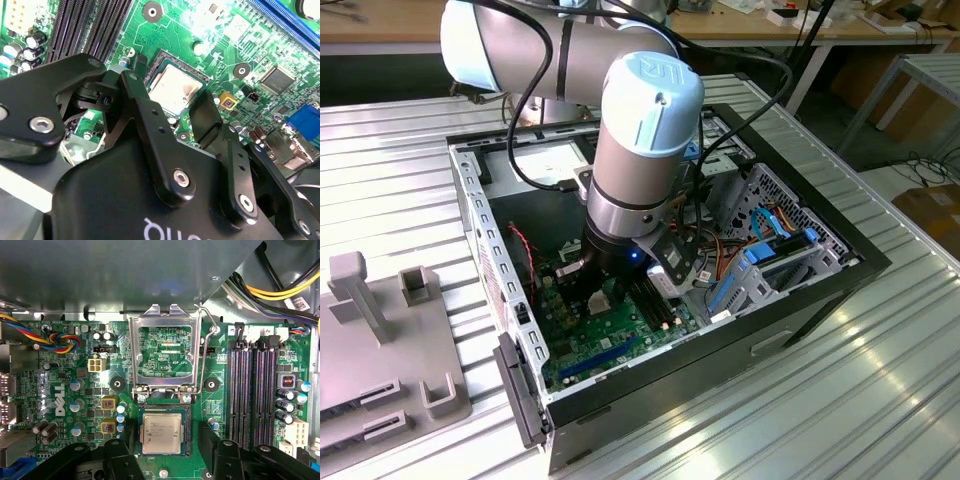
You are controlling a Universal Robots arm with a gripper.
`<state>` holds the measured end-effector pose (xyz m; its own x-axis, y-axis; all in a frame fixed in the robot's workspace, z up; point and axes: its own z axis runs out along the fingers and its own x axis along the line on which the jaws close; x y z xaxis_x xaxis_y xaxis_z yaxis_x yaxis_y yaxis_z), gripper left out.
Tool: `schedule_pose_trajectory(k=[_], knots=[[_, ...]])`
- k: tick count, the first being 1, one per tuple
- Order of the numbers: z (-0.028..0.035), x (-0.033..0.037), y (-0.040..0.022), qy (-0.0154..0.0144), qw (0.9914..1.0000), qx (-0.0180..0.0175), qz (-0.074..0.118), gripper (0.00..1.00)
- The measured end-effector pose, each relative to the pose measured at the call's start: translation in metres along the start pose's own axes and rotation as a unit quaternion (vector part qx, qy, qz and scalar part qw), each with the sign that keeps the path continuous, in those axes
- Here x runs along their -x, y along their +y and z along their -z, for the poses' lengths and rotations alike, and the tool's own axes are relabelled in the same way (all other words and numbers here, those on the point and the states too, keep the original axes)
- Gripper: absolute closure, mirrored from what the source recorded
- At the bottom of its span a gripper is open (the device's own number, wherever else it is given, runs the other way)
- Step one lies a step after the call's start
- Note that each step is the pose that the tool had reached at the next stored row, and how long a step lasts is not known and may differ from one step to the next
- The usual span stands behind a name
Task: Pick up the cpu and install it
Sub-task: 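Place the cpu into insertion slot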
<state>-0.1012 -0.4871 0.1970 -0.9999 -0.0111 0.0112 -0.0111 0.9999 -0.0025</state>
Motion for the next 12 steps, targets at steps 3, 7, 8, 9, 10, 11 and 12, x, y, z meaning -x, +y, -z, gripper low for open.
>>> schedule_pose_trajectory(k=[3,7,8,9,10,11,12], knots=[[0.0007,0.0,0.0,0.0001,1.0,-0.0002,0.0,0.38],[0.0047,0.0,0.0,0.0,1.0,0.0,0.0,0.38],[0.0047,0.0,0.0,0.0,1.0,0.0,0.0,0.38],[0.0046,0.0,0.0,-0.0001,1.0,0.0001,0.0,0.38],[0.0047,0.0,0.0,0.0,1.0,0.0,0.0,0.38],[0.0047,0.0,0.0,0.0,1.0,0.0,0.0,0.38],[0.0049,0.0,0.0,0.0001,1.0,0.0,0.0,0.38]])
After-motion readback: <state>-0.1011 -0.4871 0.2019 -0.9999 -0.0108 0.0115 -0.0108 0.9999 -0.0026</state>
